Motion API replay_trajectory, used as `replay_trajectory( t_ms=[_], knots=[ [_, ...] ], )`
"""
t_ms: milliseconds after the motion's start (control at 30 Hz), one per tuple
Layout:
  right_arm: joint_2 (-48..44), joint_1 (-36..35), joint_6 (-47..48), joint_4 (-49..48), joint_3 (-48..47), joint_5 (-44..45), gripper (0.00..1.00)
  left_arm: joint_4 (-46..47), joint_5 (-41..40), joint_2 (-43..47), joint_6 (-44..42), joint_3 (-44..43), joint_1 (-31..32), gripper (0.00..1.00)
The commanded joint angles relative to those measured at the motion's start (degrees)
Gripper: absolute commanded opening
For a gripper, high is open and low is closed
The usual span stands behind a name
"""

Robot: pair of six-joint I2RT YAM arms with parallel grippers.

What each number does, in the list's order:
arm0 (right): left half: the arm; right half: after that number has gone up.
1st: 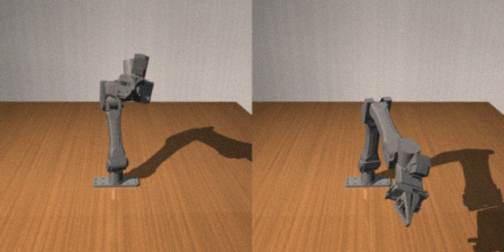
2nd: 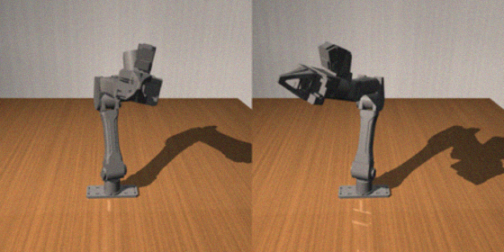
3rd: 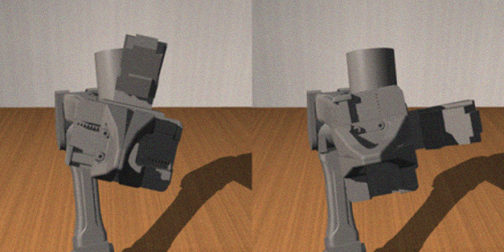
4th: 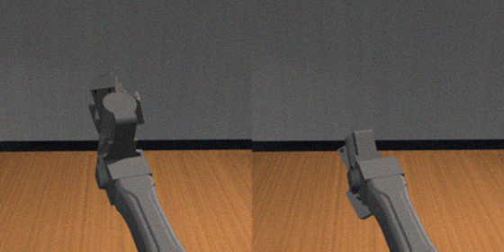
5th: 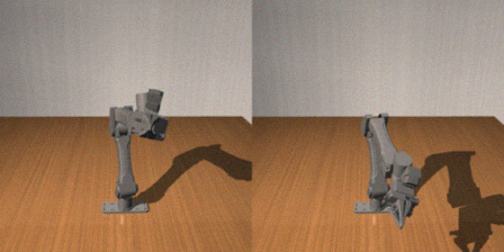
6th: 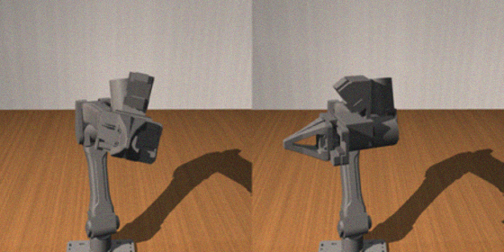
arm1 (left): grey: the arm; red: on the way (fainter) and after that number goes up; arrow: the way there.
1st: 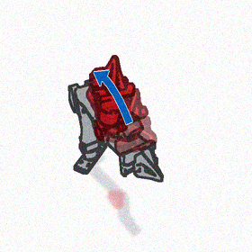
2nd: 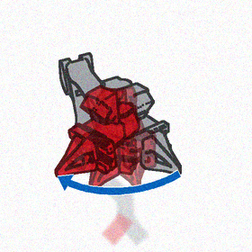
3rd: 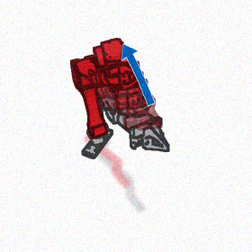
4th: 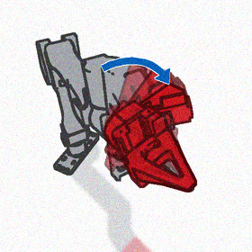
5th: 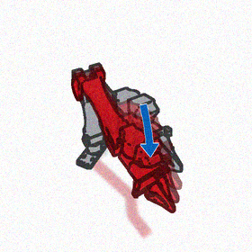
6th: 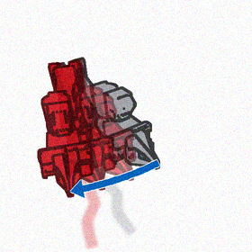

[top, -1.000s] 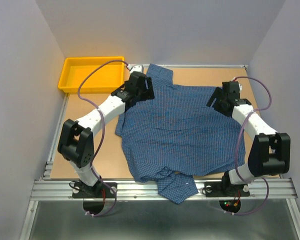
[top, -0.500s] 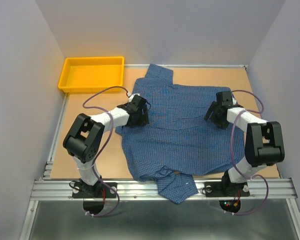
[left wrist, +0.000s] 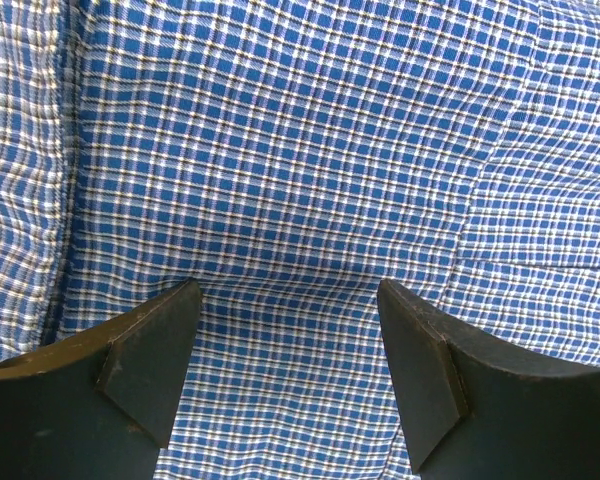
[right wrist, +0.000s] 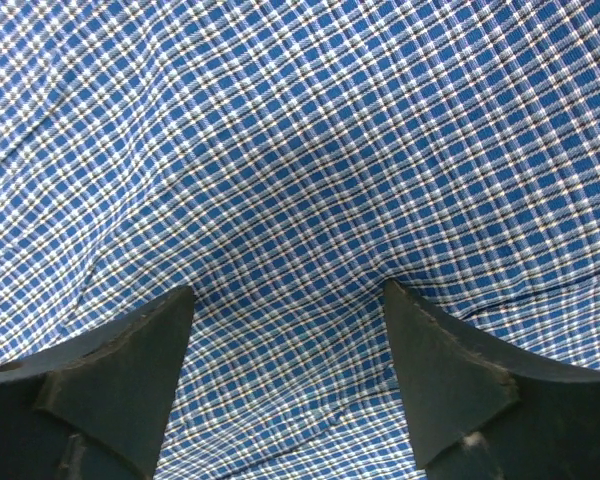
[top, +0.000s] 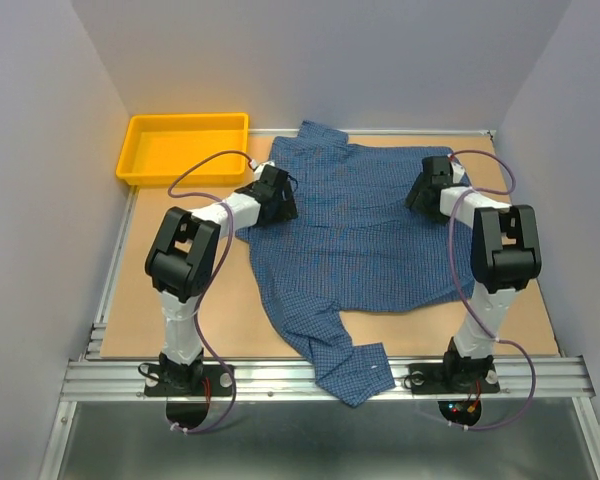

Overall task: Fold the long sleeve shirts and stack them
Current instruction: Fold the shirt

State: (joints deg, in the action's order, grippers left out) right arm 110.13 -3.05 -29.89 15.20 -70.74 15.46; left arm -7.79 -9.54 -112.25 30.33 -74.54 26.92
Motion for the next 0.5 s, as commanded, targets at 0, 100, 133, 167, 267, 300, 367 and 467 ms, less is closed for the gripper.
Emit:
replay_trajectory(
  t_ms=[0, 100, 133, 167, 267, 300, 367, 467],
  knots=[
    [3.1, 0.5, 1.7, 0.1, -2.6, -1.0, 0.85, -2.5, -2.0, -0.7, -2.7, -3.1, -1.8, 0.84],
    [-1.6, 0.4, 2.6, 0.9, -2.5, -0.5, 0.94, -3.0, -2.1, 2.4, -3.3, -4.2, -2.0, 0.84],
    [-3.7, 0.5, 2.7, 1.3, -1.3, -0.3, 0.96, -4.1, -1.8, 3.7, -3.3, -4.4, -2.0, 0.84],
    [-5.6, 0.5, 2.6, 2.5, -0.6, -0.2, 0.99, -4.4, -0.8, 7.1, -3.1, -3.9, -1.9, 0.84],
    [-13.9, 0.7, 0.4, 7.3, 2.9, 1.0, 1.00, -6.8, -0.3, 15.8, -1.2, -0.6, -1.1, 0.84],
    [-18.6, 0.6, -0.2, 8.5, 3.8, 1.0, 1.00, -7.8, -0.2, 17.9, -0.5, 0.4, -0.8, 0.85],
    [-23.2, 0.6, -2.0, 11.1, 6.2, 1.2, 1.00, -10.8, 0.3, 22.2, 2.7, 3.3, -0.6, 0.86],
    [-32.1, 1.1, -5.8, 16.1, 11.1, 2.8, 1.00, -11.9, 1.5, 30.9, 5.4, 12.9, -0.6, 0.88]
  ],
)
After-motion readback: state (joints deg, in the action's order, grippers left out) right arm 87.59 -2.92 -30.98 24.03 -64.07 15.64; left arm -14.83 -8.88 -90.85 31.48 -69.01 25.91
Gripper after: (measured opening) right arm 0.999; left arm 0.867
